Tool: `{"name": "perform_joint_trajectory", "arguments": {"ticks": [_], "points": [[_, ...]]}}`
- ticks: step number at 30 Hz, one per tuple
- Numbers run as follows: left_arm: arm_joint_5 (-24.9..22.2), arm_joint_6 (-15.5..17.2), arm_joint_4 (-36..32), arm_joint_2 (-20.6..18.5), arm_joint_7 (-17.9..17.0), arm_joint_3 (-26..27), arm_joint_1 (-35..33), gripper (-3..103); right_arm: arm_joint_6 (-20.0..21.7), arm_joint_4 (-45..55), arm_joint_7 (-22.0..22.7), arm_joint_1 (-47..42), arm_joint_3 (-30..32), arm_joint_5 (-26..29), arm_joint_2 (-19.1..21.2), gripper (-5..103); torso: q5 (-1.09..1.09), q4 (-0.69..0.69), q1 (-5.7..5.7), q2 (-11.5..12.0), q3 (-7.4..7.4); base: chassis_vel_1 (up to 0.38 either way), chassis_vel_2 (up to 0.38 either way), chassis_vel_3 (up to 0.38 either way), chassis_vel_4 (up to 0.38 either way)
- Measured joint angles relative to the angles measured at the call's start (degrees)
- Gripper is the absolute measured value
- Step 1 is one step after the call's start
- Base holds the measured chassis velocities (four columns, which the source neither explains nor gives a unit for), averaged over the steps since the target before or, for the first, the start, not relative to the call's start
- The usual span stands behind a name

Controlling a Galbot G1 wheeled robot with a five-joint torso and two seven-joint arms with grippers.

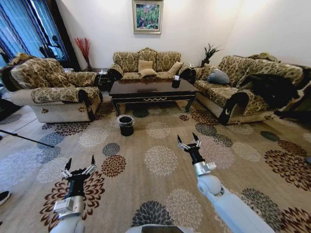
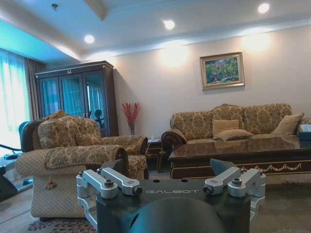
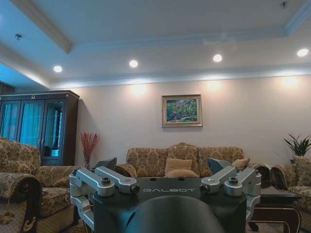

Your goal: Move to the front of the table and pick up the trash from the floor, then place it into the trash bin.

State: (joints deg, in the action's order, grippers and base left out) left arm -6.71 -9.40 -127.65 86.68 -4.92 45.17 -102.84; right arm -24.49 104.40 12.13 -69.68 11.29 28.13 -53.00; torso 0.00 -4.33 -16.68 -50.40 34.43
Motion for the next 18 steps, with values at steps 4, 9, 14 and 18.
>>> {"name": "perform_joint_trajectory", "arguments": {"ticks": [4, 9, 14, 18], "points": [[0.00, 0.00, 0.00, 0.00, 0.00, 0.00, 0.00, 100, 0.00, 0.00, 0.00, 0.00, 0.00, 0.00, 0.00, 100, 0.00, 0.00, -0.45, -1.01, 0.55, 0.000, 0.000, 0.000, 0.000], [0.00, 0.00, 0.00, 0.00, 0.00, 0.00, 0.00, 100, 0.00, 0.00, 0.00, 0.00, 0.00, 0.00, 0.00, 100, 0.00, 0.00, -0.99, -2.22, 1.22, 0.000, 0.000, 0.000, 0.000], [0.00, 0.00, 0.00, 0.00, 0.00, 0.00, 0.00, 100, 0.00, 0.00, 0.00, 0.00, 0.00, 0.00, 0.00, 100, 0.00, 0.00, -1.60, -3.62, 2.00, 0.000, 0.000, 0.000, 0.000], [0.00, 0.00, 0.00, 0.00, 0.00, 0.00, 0.00, 100, 0.00, 0.00, 0.00, 0.00, 0.00, 0.00, 0.00, 100, 0.00, 0.00, -2.15, -4.83, 2.66, 0.000, 0.000, 0.000, 0.000]]}}
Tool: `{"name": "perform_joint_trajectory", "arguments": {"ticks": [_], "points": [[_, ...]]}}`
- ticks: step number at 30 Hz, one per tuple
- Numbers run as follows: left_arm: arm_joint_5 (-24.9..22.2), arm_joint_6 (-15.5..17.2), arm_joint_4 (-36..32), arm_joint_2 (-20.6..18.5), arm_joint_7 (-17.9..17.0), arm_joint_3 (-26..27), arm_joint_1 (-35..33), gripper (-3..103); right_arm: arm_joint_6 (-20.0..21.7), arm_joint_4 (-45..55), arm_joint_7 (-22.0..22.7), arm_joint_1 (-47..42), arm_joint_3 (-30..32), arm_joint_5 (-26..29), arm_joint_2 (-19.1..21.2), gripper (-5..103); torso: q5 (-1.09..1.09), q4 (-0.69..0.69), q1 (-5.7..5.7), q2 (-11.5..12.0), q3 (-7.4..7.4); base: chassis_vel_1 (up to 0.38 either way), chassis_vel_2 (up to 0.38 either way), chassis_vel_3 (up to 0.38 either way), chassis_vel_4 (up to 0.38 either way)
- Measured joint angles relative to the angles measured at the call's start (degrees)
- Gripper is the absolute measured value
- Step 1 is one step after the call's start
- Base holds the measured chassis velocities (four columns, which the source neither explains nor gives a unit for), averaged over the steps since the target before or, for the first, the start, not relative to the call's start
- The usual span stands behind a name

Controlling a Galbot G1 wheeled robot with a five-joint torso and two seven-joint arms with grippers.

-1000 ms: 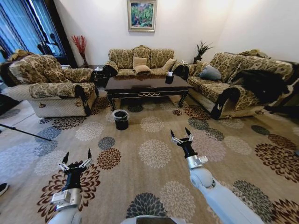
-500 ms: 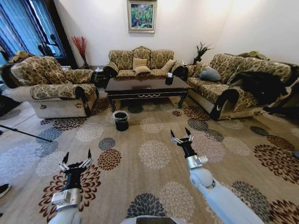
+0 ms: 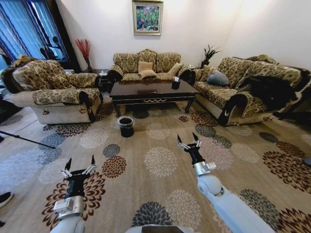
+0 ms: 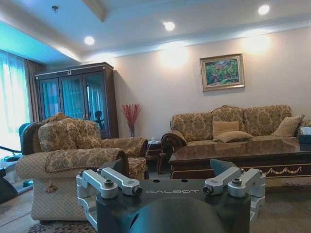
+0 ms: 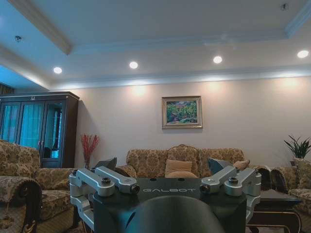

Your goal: Move to the front of the table and pick up the trash from the floor, then place it into the trash bin.

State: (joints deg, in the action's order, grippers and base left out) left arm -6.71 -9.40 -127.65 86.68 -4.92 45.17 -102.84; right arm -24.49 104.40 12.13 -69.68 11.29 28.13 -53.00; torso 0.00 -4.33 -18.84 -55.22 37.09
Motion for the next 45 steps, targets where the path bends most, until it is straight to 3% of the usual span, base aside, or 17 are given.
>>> {"name": "perform_joint_trajectory", "arguments": {"ticks": [35, 45], "points": [[0.00, 0.00, 0.00, 0.00, 0.00, 0.00, 0.00, 100, 0.00, 0.00, 0.00, 0.00, 0.00, 0.00, 0.00, 100, 0.00, 0.00, -4.37, -9.84, 5.45, 0.000, 0.000, 0.000, 0.000], [0.00, 0.00, 0.00, 0.00, 0.00, 0.00, 0.00, 100, 0.00, 0.00, 0.00, 0.00, 0.00, 0.00, 0.00, 100, 0.00, 0.00, -4.68, -10.53, 5.80, 0.000, 0.000, 0.000, 0.000]]}}
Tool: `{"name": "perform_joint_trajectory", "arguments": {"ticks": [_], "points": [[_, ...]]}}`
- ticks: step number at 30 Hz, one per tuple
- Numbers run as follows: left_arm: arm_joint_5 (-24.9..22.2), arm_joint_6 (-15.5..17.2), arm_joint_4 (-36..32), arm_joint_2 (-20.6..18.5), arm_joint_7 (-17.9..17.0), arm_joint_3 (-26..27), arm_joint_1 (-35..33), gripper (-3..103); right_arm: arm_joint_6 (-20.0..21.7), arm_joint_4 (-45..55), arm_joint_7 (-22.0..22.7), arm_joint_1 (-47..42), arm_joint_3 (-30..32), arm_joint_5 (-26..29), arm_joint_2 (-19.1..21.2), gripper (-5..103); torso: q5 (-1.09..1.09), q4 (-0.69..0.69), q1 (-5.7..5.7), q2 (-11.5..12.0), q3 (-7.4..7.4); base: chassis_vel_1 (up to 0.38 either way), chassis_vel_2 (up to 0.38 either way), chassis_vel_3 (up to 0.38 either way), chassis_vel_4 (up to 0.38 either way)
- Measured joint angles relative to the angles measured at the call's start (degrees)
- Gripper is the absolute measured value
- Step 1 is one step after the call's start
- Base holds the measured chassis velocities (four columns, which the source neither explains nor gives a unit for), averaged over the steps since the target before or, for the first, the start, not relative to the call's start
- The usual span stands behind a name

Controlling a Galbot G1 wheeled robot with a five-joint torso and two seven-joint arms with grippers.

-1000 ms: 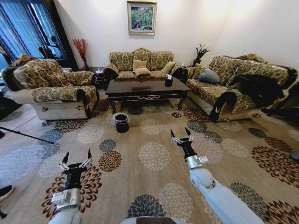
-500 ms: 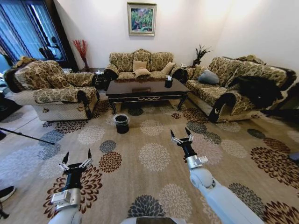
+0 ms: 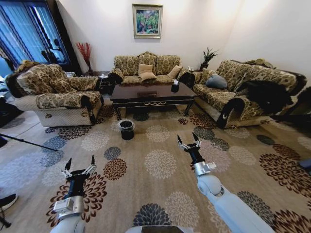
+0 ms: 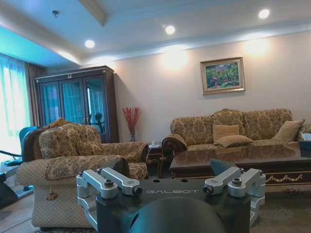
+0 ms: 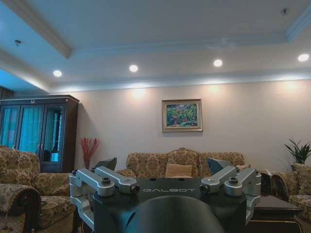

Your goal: Move to the front of the table and pick up the trash from the floor, then place it into the trash bin.

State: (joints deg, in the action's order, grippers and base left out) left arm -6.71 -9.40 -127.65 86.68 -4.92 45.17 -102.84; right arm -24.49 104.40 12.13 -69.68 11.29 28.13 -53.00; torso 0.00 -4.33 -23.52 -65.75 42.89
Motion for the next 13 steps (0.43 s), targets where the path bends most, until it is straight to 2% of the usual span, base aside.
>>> {"name": "perform_joint_trajectory", "arguments": {"ticks": [13], "points": [[0.00, 0.00, 0.00, 0.00, 0.00, 0.00, 0.00, 100, 0.00, 0.00, 0.00, 0.00, 0.00, 0.00, 0.00, 100, 0.00, 0.00, 0.15, 0.34, -0.19, 0.000, 0.000, 0.000, 0.000]]}}
